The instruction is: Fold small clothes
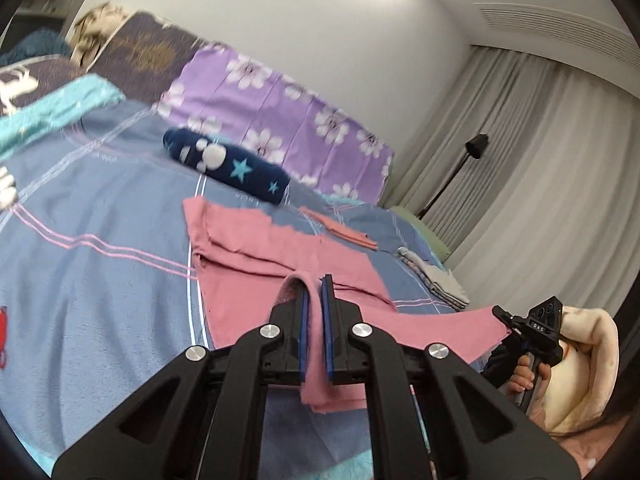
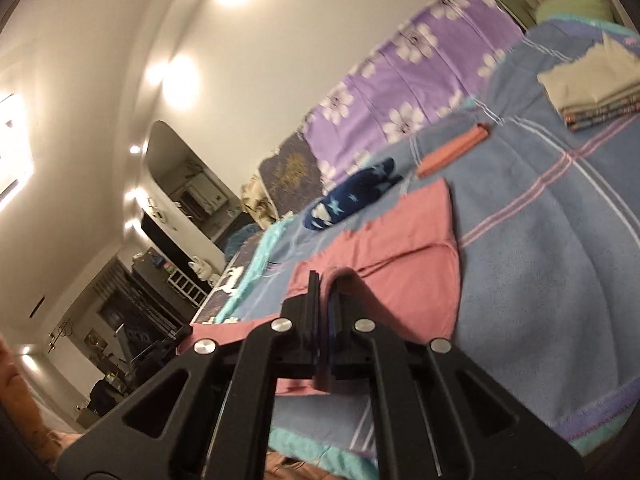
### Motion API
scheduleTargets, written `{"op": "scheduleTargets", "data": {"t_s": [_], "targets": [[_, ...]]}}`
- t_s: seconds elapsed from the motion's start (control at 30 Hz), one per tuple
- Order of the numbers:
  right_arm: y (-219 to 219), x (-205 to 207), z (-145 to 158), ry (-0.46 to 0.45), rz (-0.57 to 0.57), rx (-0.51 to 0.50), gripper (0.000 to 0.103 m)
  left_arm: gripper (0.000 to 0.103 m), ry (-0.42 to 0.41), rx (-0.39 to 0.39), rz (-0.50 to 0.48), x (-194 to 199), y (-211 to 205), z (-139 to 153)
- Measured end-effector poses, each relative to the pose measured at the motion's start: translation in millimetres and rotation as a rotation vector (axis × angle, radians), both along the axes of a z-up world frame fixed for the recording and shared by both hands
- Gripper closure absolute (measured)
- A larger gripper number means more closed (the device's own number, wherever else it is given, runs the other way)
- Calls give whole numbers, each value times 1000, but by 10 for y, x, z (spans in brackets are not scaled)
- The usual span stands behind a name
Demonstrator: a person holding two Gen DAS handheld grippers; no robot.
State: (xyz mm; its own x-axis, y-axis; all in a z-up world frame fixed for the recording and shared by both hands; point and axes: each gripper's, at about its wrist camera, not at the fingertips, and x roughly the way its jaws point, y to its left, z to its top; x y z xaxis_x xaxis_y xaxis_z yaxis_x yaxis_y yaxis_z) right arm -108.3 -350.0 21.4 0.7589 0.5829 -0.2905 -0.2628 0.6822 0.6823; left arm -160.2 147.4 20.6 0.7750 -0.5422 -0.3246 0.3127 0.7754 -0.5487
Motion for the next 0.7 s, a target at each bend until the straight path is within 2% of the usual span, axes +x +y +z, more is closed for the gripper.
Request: {"op": "scheduleTargets", "data": {"t_s": [0.23,0.3,0.33,0.4,0.43,0.53,0.6,0.7], "targets": [[141,467,1,21,3,-71,100,97,1,43,20,378,12,72],[162,628,-43,39,-4,-78,100,97,41,56,10,523,-28,29],[170,702,-104,54,-7,-84,100,94,73,66,8,576,-45,-30],[170,781,-208,82,-16,-98,100,66,127,95,9,617,-62,-152],[169,832,-273,102,-22,-104,100,62,151,116,15,620,-63,-223],[102,951,-498,173,-46,-96,99,60,224,174,24,618,-55,-462],[65,1014,-623,217,-55,-75,99,60,270,172,15,628,-35,-595],[64,1071,-711,237,-58,-79,98,60,342,198,-1,672,-50,-783]]}}
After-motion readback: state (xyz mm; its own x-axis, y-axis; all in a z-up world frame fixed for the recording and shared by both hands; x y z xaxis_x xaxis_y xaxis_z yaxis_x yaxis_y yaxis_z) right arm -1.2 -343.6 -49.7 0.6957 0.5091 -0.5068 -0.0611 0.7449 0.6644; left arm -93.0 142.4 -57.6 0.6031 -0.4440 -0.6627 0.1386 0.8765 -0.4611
